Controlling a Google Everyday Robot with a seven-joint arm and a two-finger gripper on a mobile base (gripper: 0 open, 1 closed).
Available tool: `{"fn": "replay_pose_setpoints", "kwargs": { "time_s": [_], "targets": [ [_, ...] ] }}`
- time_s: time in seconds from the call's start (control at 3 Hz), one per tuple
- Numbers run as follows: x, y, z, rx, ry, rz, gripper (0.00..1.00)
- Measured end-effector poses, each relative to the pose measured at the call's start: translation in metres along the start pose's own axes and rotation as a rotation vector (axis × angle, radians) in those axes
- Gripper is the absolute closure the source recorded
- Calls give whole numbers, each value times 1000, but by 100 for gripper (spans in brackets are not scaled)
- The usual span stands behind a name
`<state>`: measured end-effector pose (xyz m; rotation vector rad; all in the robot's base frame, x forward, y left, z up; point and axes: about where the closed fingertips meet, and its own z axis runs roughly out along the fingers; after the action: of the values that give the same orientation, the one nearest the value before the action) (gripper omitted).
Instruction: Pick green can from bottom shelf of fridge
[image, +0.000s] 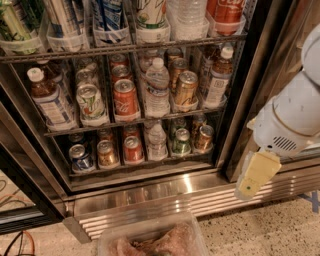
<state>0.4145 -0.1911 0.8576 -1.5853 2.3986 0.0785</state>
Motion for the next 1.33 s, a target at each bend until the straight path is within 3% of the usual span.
{"fn": "replay_pose_setpoints", "kwargs": {
  "time_s": [0.33, 1.0, 1.33],
  "targets": [
    [6, 10, 29, -73, 33, 37, 0],
    [6, 14, 30, -83, 20, 36, 0],
    [-5, 35, 56, -126, -24, 58, 0]
  ]
}}
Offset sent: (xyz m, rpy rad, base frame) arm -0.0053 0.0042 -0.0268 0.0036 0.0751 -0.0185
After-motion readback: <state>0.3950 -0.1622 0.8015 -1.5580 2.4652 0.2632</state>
